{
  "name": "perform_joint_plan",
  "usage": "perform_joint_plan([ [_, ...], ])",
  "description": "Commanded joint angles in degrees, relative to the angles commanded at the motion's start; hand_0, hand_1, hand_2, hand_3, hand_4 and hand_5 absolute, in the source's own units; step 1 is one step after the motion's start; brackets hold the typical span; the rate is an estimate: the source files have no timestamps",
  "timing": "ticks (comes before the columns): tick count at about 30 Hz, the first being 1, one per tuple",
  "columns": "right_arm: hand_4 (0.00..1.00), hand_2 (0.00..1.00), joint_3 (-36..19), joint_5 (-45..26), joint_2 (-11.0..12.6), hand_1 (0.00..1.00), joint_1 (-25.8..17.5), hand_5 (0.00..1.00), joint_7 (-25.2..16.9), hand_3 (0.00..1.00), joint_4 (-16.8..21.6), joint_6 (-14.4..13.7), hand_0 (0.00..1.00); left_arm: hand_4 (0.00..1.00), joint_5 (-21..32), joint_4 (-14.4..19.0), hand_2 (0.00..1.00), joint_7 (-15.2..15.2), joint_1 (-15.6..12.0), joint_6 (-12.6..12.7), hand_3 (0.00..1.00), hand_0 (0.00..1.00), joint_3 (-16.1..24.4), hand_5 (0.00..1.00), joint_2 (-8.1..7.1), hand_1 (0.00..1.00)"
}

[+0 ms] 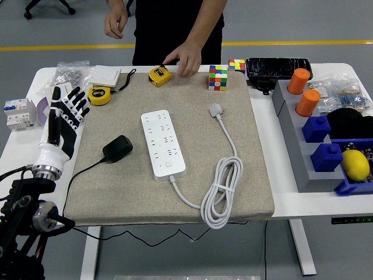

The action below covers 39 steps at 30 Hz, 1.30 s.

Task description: Pick up the plug,place it near the board,insert it into the board,press the button

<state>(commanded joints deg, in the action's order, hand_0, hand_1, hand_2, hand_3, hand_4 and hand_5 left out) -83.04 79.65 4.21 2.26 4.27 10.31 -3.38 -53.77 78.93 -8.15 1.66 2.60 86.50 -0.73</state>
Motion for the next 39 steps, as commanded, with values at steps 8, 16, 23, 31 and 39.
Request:
perform_joint_plan([
  [8, 0.998, 0.712, -0.13, 0.56, -0.31, 0.702, 0.09, 0.998, -0.10, 0.752, 0.00, 0.03, 0.793, 0.998, 5.02, 2.86, 0.832, -0.03, -3.19, 1.02, 0.826, 0.819, 1.60, 0.998, 0.73, 0.864],
  [16, 0.998, 0.712, -0.76, 1.18, -0.63, 0.702, 0.09, 0.998, -0.02, 0.752, 0.00, 0.08, 0.793, 0.998, 2.37, 3.86, 0.827, 0.78, -3.38, 1.13, 0.824, 0.809, 1.70, 0.998, 0.73, 0.853],
  [23, 0.998, 0.712, -0.76, 1.25, -0.84, 0.702, -0.15, 0.998, -0.03, 0.752, 0.00, 0.14, 0.793, 0.998, 0.34, 4.24, 0.806, 1.19, -3.35, 0.73, 0.803, 0.799, 1.78, 0.998, 0.73, 0.840],
  [31, 0.998, 0.712, -1.12, 2.08, -1.09, 0.702, -0.15, 0.998, -0.16, 0.754, 0.00, 0.34, 0.798, 0.998, -11.00, 4.31, 0.810, 2.93, -3.20, 0.40, 0.797, 0.799, 2.17, 0.956, 0.56, 0.841],
  [39, 0.998, 0.712, -1.97, 3.04, -1.23, 0.707, -0.48, 0.952, 0.10, 0.753, 0.00, 0.44, 0.804, 0.998, -19.86, 4.95, 0.811, 4.56, -3.39, 0.52, 0.792, 0.793, 2.16, 0.869, 0.41, 0.843],
])
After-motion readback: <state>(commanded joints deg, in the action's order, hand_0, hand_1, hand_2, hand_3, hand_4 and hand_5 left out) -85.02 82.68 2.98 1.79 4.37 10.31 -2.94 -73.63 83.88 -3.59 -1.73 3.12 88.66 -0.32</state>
